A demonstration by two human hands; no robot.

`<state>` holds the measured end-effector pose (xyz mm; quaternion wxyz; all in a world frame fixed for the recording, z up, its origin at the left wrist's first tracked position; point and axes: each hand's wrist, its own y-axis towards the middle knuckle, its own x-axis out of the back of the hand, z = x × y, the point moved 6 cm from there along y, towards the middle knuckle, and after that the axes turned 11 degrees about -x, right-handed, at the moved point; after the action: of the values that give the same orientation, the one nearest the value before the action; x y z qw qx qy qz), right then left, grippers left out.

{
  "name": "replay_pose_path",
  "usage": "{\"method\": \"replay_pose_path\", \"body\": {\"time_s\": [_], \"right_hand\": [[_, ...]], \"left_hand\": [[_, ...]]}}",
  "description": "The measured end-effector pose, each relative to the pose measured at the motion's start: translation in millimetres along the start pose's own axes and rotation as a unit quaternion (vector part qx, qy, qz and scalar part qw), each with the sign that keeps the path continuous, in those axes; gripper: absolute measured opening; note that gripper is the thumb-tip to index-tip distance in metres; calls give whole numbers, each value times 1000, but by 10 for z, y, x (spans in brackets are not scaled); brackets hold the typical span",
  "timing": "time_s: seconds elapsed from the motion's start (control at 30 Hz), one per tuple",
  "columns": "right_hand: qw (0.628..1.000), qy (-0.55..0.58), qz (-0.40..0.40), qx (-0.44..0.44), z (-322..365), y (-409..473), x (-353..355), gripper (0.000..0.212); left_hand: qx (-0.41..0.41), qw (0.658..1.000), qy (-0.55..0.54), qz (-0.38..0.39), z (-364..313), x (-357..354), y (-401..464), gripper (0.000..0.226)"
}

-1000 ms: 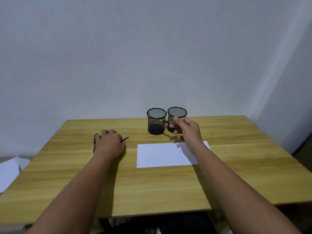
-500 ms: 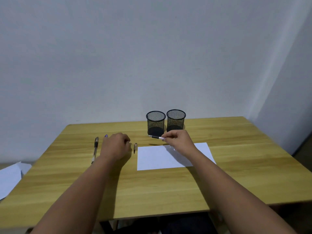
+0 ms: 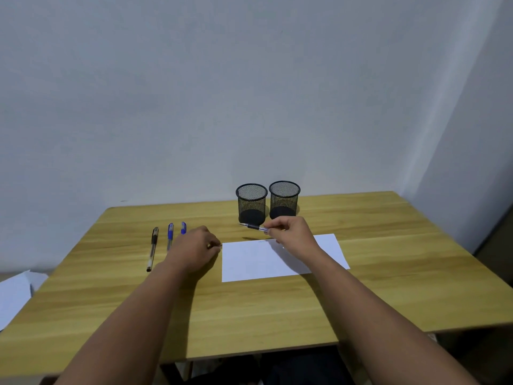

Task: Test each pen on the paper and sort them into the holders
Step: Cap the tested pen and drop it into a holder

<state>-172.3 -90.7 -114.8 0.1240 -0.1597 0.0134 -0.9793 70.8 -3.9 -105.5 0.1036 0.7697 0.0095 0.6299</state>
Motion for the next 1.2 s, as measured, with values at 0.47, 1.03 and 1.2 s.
{"method": "replay_pose_path", "body": {"time_s": [0.47, 1.03, 1.2], "right_hand": [[1000, 17, -5, 0, -38, -60, 4, 13], [995, 80, -24, 50, 165, -122, -39, 8], [996, 69, -40, 45, 146, -88, 18, 10]], "left_hand": [[132, 967, -179, -126, 126, 52, 20, 35], [215, 762, -574, -206, -255, 204, 182, 10], [219, 757, -581, -204, -277, 212, 171, 12]]}}
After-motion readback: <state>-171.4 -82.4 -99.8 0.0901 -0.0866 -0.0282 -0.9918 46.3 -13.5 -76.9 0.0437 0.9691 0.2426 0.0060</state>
